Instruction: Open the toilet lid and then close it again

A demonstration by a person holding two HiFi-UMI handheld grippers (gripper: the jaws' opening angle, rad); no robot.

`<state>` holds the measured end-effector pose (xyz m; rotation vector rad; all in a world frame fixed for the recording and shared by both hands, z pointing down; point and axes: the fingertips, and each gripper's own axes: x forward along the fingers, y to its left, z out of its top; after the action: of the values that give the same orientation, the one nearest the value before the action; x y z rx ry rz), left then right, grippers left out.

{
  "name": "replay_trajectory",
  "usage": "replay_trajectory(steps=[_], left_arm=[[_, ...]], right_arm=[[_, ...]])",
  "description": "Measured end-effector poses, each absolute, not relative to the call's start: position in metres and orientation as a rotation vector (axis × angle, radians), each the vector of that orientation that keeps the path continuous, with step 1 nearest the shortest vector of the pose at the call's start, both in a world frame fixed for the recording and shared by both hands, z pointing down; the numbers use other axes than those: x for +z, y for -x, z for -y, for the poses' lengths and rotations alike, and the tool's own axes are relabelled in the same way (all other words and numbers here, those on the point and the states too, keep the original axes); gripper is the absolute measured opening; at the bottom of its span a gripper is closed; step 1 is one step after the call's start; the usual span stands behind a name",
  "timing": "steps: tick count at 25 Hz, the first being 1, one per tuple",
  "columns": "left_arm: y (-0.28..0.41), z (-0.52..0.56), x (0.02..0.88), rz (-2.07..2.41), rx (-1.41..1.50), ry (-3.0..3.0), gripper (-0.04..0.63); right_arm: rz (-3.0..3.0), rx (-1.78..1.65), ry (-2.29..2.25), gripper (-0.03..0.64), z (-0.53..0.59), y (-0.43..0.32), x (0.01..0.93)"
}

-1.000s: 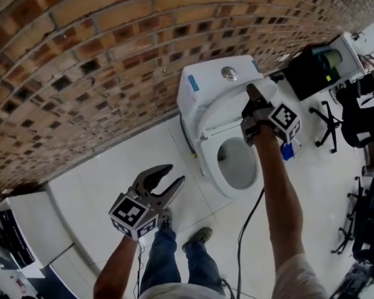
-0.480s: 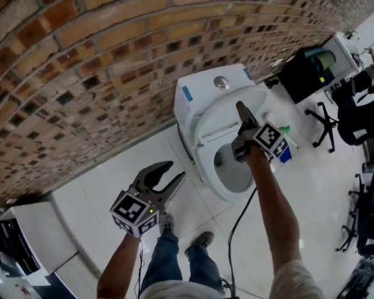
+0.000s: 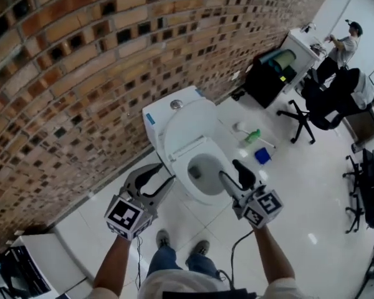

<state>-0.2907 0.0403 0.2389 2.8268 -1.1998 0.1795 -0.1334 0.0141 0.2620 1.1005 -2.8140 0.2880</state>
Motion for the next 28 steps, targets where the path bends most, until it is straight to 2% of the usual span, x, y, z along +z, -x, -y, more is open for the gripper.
replay_trajectory(steps=[5,13,28], left_arm=[[0.237,-0.088,0.224,1.093,0.270,-2.897,0.167],[0.178,-0.144,0.247,0.975,0.372,-2.934,0.167],[0.162,-0.161,0.256,0.942,0.418,-2.954,0.157]], right_arm=[[2.676,0.047,-1.152,0.232,-0.086,0.091,0.256],[2.622,0.120,-1.222,0.232,-0.150,0.063,0.284],[2.623,0.114,-1.218,0.232,-0.172,0.064,0.288]])
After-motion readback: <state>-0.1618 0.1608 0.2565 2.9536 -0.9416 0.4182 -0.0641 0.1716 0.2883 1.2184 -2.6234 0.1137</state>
